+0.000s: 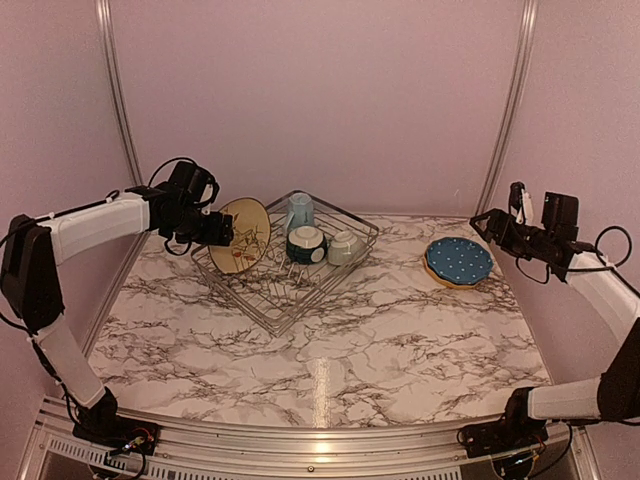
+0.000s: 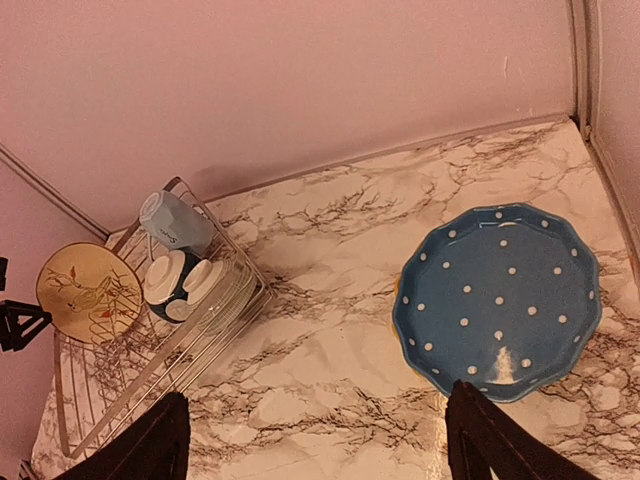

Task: Unload the mixed dishes from the dish rack
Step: Grab the plate from the dish rack.

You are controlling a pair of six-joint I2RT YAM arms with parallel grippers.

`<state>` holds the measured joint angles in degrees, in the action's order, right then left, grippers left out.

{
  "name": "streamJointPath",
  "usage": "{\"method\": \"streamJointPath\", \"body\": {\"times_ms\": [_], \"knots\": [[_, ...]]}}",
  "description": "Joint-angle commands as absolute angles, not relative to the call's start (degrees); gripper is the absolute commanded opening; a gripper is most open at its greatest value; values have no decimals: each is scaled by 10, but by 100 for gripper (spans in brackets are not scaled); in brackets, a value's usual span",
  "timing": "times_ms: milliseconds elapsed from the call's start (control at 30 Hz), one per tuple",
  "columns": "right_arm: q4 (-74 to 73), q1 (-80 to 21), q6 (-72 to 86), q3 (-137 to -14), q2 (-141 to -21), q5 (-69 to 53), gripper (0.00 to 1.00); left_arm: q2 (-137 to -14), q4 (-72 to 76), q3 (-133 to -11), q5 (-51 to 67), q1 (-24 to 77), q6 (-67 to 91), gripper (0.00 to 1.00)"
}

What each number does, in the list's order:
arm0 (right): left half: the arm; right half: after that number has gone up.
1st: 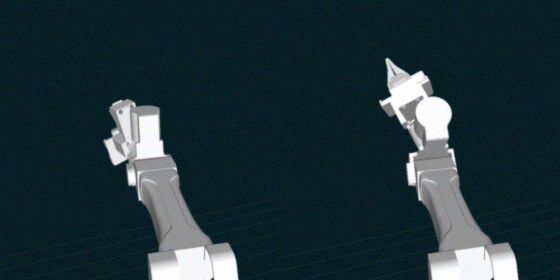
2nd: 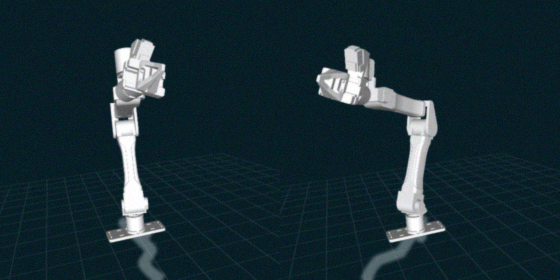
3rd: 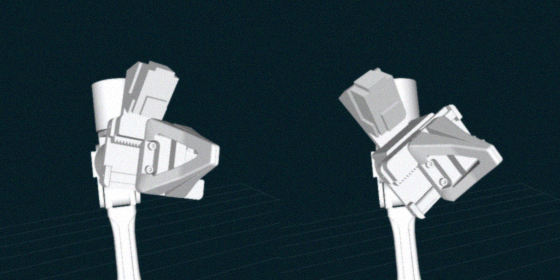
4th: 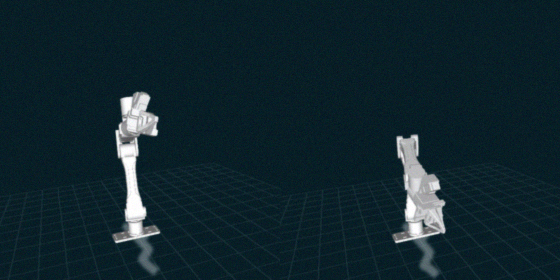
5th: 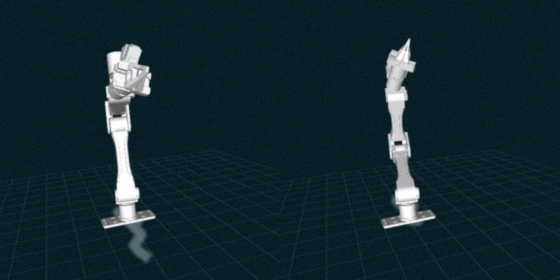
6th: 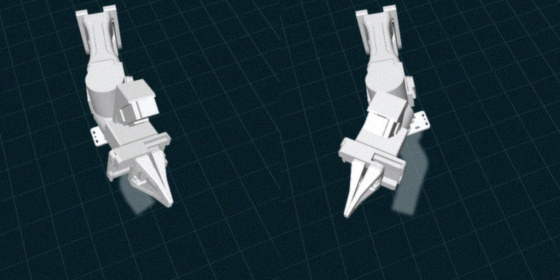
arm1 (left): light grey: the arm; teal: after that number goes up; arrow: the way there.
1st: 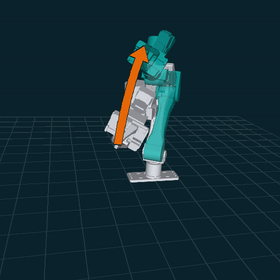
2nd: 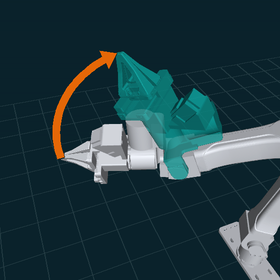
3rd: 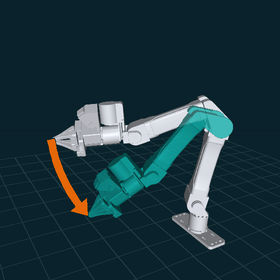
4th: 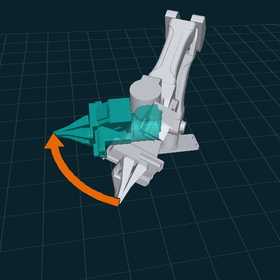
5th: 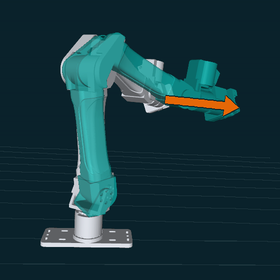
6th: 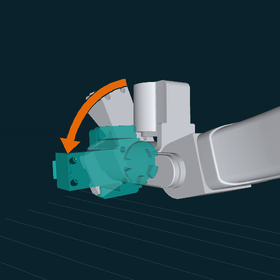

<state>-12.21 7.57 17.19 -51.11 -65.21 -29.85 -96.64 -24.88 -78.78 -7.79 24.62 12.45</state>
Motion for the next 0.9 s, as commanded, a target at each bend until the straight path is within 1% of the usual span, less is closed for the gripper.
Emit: {"method": "streamJointPath", "body": {"times_ms": [0,67,267,467,667,800,867], "knots": [[-92,75,174,-505,-636,-319,85,-992,-245,-807,-102,241,103,85],[-92,75,173,-503,-635,-328,85,-1004,-243,-818,-102,237,93,82],[-83,75,179,-491,-635,-344,85,-1028,-249,-849,-100,231,59,66],[-73,75,185,-487,-637,-352,84,-1034,-248,-860,-126,229,27,56],[-70,75,185,-476,-627,-356,84,-1044,-257,-881,-103,225,7,43],[-67,75,185,-464,-622,-355,84,-1049,-270,-895,-91,225,4,38],[-72,75,182,-462,-621,-357,84,-1049,-272,-896,-90,225,4,33]]}}
